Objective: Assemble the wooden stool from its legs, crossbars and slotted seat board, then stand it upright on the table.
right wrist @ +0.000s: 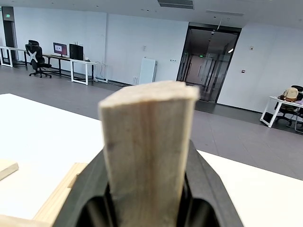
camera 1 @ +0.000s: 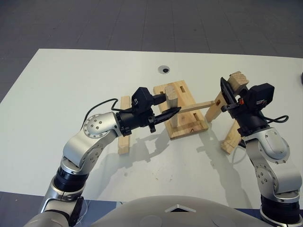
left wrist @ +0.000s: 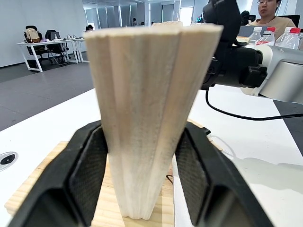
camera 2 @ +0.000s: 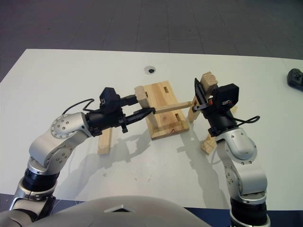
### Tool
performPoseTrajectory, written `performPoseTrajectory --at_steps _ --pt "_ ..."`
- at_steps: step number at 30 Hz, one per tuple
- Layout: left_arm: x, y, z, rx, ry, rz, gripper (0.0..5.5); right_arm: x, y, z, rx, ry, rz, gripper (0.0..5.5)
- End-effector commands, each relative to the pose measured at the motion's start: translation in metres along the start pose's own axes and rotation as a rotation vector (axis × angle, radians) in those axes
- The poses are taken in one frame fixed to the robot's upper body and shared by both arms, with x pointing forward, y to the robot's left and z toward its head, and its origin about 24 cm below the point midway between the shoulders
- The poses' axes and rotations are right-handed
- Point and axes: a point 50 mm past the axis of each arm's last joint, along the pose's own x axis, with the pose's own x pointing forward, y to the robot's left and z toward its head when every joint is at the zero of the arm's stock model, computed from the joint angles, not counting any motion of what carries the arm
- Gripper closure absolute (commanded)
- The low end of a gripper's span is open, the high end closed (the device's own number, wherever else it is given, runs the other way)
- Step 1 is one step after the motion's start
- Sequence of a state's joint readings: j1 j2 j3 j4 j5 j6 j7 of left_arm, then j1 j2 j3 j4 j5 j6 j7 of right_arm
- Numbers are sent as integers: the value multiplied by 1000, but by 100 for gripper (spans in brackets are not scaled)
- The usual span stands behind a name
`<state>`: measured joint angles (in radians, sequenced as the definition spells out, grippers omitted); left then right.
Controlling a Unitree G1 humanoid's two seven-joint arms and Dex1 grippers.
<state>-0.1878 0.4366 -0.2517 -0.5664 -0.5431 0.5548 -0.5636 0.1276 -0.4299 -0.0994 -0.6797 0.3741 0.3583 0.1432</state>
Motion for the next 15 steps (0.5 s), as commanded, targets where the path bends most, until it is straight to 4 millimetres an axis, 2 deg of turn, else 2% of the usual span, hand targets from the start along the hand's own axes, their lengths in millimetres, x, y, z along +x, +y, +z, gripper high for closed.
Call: performPoseTrajectory --at_steps 1,15 --pt "-5 -3 -33 -118 153 27 343 3 3 -2 -14 -3 21 447" --pt "-6 -9 -39 -125 175 15 343 10 16 -7 -32 -29 56 447"
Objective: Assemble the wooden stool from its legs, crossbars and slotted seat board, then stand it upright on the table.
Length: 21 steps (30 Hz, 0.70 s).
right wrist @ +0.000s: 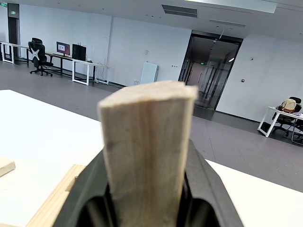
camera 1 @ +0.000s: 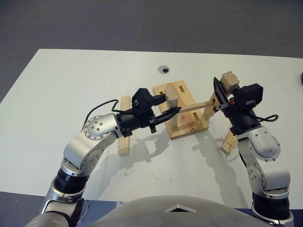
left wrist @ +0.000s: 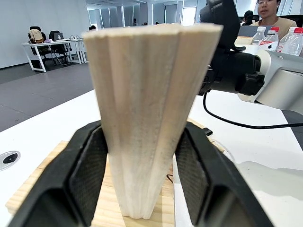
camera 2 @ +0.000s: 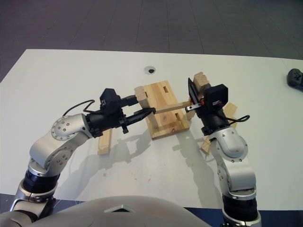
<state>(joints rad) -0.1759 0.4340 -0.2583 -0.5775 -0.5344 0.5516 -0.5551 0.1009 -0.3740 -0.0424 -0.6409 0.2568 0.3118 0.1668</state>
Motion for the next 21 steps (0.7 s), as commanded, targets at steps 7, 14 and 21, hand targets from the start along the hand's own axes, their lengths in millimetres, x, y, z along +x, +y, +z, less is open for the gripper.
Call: performPoseTrajectory --at_steps 7,14,21 --pt "-6 -7 -41 -128 181 25 343 -2 4 -6 43 20 43 447" --pt "-6 -8 -47 -135 192 47 343 -20 4 -13 -40 30 127 447" --pt "-8 -8 -52 -114 218 44 343 -19 3 -27 -41 29 77 447"
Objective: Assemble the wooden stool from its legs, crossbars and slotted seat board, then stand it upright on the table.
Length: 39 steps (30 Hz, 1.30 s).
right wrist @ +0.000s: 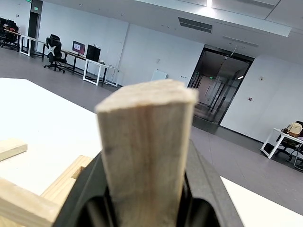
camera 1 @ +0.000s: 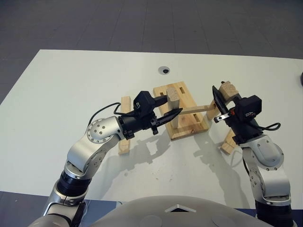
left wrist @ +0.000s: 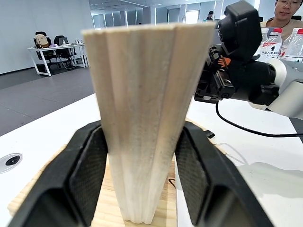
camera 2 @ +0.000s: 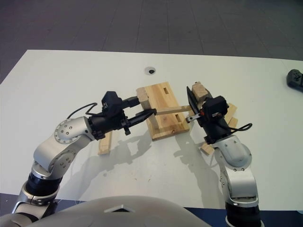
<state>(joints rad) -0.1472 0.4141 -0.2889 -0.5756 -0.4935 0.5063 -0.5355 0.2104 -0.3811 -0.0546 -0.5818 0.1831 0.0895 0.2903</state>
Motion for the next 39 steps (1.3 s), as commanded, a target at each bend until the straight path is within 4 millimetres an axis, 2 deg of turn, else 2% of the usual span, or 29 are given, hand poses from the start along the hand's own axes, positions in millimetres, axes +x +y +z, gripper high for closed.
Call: performPoseTrajectory --at_steps 1,5,8,11,15,18,25,39 --pt "-12 -3 -47 -117 238 22 343 -1 2 -16 52 65 -12 447" --pt "-11 -4 -49 -114 242 17 343 2 3 -14 132 81 -14 447" --pt "-12 -6 -50 -110 246 21 343 6 2 -2 251 81 67 447" --pt "-12 -6 -51 -107 250 27 343 13 -13 14 307 55 91 447" --pt "-12 -6 -52 -101 253 31 343 13 -26 23 297 57 59 447" --pt "-12 -7 -54 -106 255 32 343 12 -26 22 301 68 43 447" --pt "-13 -7 -56 -105 264 30 343 10 -9 15 232 98 66 447" --pt "-14 -8 -59 -105 276 11 343 3 -31 4 10 126 -27 447"
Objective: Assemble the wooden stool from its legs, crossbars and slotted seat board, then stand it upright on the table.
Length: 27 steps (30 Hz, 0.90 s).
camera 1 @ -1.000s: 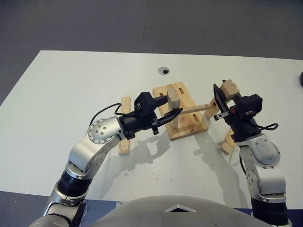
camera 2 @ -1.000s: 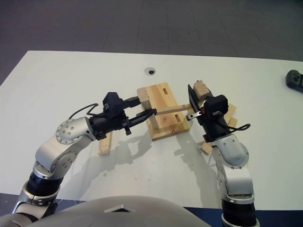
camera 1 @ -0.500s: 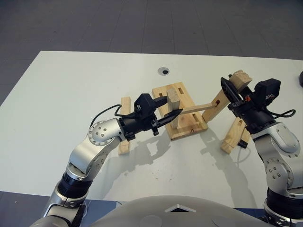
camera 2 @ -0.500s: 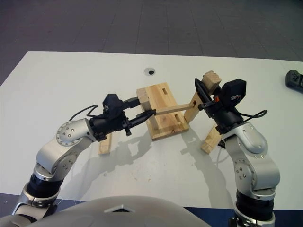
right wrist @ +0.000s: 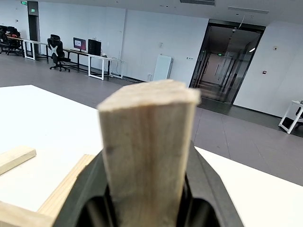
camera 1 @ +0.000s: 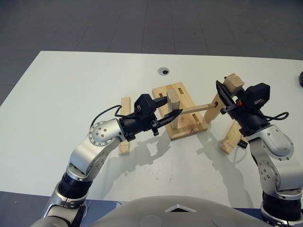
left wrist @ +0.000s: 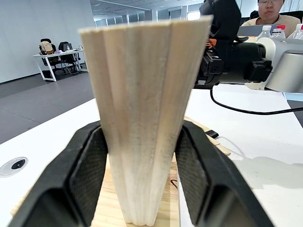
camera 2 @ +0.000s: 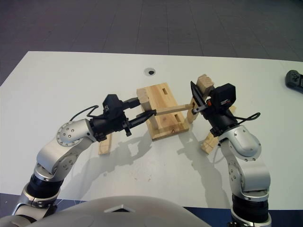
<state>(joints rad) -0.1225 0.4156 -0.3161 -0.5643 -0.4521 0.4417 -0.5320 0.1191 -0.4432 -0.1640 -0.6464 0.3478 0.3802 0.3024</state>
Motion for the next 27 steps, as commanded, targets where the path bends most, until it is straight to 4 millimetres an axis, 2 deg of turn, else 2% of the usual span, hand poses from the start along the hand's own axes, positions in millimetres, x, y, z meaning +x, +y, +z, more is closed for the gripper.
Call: performPoseTrajectory --at_steps 1,11,16,27 --pt "-15 -6 -54 -132 288 0 343 -5 -11 -7 -75 31 -44 447" --pt "-14 -5 -52 -162 255 17 343 6 7 -15 11 13 15 447" --pt "-16 1 -44 -235 177 51 343 3 4 -13 46 11 -11 447" --pt "-22 -2 -56 -243 219 52 343 8 4 -10 45 -4 -8 447"
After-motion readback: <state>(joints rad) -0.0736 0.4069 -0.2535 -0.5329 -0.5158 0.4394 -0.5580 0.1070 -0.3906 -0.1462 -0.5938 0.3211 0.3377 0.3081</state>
